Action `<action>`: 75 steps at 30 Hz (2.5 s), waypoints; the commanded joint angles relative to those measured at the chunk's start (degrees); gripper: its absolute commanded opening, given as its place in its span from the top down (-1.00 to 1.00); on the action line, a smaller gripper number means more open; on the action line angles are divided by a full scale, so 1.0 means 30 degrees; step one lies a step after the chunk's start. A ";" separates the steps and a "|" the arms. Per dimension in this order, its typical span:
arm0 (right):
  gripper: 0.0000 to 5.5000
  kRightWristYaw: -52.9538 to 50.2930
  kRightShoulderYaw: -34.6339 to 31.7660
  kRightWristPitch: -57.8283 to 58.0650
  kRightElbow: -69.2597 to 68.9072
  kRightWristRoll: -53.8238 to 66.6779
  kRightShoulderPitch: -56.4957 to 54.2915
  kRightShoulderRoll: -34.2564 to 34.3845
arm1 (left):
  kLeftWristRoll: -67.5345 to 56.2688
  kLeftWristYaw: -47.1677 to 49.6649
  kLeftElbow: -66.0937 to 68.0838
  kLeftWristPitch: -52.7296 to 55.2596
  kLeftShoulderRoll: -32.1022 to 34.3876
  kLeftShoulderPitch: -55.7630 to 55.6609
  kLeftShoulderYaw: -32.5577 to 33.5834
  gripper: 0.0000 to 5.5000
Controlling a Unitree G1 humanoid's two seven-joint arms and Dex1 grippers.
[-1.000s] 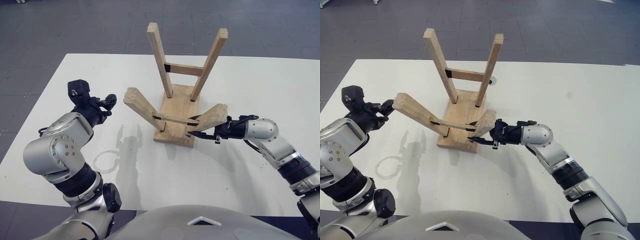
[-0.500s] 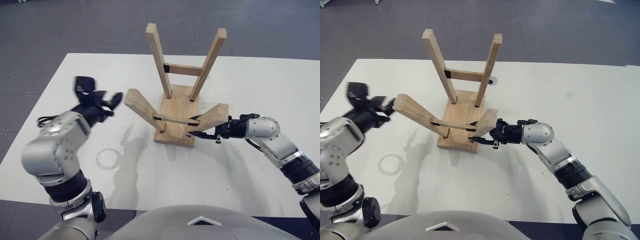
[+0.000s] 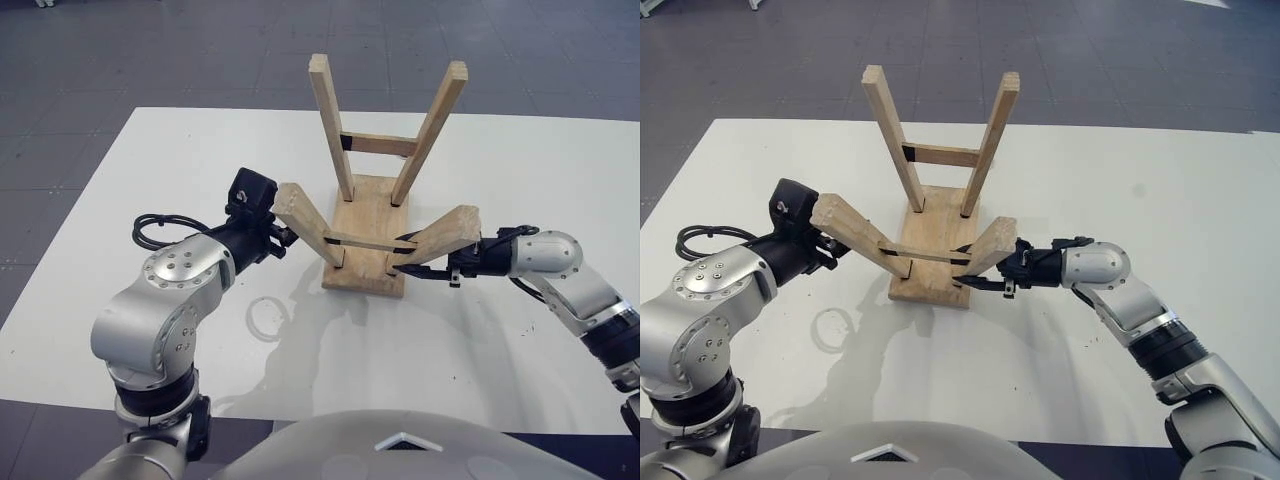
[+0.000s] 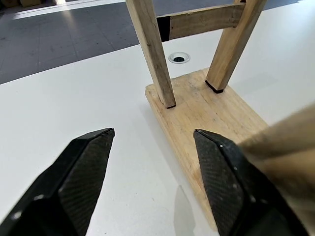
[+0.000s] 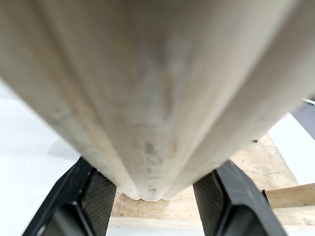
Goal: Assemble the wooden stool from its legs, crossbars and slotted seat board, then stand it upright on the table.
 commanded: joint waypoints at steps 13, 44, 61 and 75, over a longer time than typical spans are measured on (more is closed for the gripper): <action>0.26 0.2729 0.3238 0.2446 0.4741 -0.5652 0.0198 0.0730 | -0.0232 -0.3052 0.2740 -0.3770 0.2786 0.1584 -0.0417 -0.11; -0.81 -0.2883 -0.3249 1.0404 -0.4059 -0.9922 0.3087 0.2693 | 0.2452 -0.3264 0.6141 -0.7643 0.4384 0.4570 -0.5363 -0.11; -0.81 -0.7066 -0.5960 1.4002 -0.2040 -1.1252 -0.0673 0.6626 | 0.3411 -0.2455 0.7190 -0.8793 0.1867 0.3842 -0.6269 -0.11; -0.81 -0.6684 -0.8996 1.9052 -0.7957 -0.9184 0.0618 0.5733 | -0.1656 -0.2627 0.2796 -0.4474 0.1207 0.2007 -0.1598 -0.11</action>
